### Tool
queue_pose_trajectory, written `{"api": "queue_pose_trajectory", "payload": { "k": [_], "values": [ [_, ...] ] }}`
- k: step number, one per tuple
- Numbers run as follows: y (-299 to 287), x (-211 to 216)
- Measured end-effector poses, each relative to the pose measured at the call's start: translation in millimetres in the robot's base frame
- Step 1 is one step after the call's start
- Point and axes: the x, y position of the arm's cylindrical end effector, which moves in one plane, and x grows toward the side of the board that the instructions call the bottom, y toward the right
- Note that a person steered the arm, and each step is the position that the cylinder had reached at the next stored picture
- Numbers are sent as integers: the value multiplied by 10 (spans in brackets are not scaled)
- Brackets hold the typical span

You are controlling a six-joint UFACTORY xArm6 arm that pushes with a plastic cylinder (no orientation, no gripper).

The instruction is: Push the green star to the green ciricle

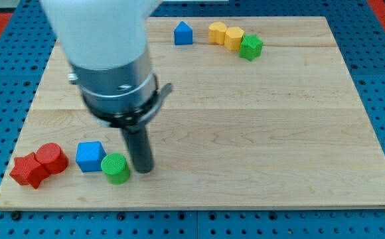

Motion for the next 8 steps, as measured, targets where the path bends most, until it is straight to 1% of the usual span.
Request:
{"api": "queue_pose_trajectory", "payload": {
  "k": [1, 2, 3, 4, 5, 6, 8],
  "values": [
    [987, -344],
    [1735, -705],
    [2407, -1101],
    [2795, -1483],
    [2817, -1555],
    [2817, -1912],
    [2817, -2836]
  ]
}}
